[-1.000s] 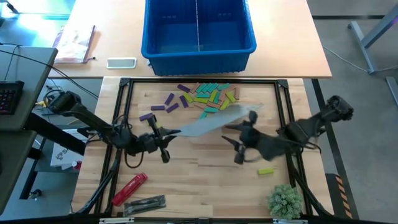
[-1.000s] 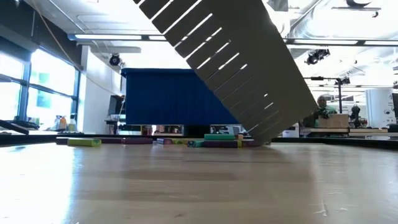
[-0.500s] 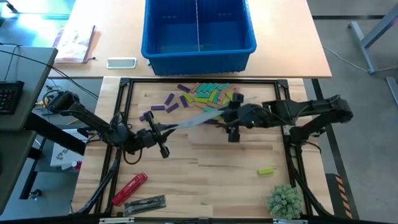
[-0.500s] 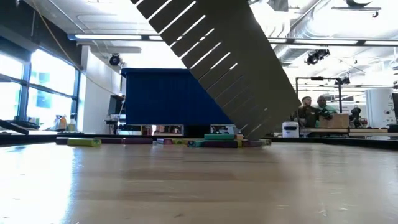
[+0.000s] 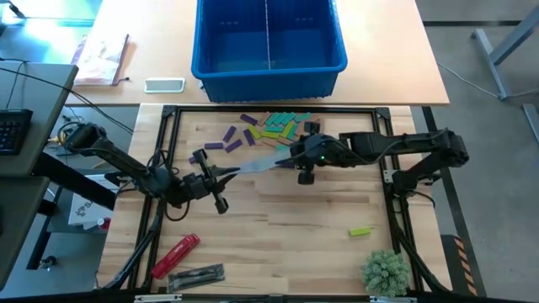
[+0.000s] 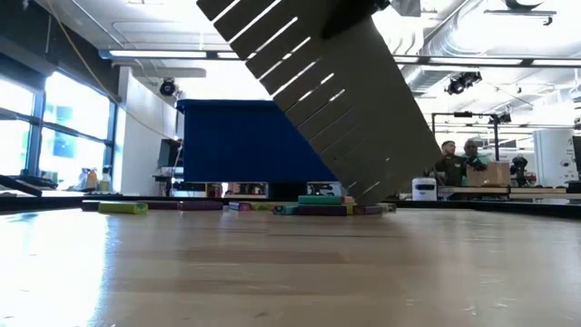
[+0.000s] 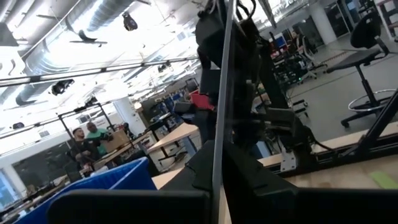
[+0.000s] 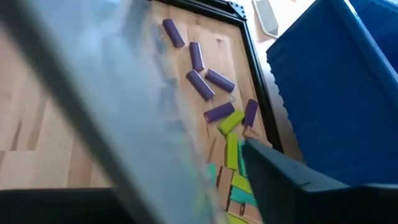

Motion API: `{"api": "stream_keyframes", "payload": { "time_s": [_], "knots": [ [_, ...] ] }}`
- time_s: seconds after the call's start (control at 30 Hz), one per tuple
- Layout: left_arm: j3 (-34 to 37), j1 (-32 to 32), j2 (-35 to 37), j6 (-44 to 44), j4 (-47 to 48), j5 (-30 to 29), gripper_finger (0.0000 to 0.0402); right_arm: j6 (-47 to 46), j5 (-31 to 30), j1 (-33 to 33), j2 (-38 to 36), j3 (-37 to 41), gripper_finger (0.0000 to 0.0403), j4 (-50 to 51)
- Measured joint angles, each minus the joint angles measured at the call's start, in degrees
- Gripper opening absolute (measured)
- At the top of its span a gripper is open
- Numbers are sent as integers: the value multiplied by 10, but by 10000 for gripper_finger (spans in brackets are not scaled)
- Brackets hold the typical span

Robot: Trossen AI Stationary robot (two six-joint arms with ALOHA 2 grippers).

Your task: Sort blocks

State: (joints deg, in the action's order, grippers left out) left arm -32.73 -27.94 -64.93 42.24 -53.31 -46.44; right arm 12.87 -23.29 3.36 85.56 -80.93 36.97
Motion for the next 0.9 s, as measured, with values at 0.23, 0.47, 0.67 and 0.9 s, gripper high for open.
{"api": "stream_keyframes", "payload": {
  "time_s": [0.23,0.47,0.67,0.9],
  "knots": [
    [0,-1,15,0,-3,3,0,-27,42,2,0,0,12,-12],
    [0,-22,51,55,-2,-13,31,-30,16,33,-35,0,2,-4],
    [-2,-22,115,63,23,-80,110,-29,-63,57,-95,0,0,7],
    [-93,80,179,-2,264,-137,167,9,-216,93,-164,0,0,-8]
  ]
}}
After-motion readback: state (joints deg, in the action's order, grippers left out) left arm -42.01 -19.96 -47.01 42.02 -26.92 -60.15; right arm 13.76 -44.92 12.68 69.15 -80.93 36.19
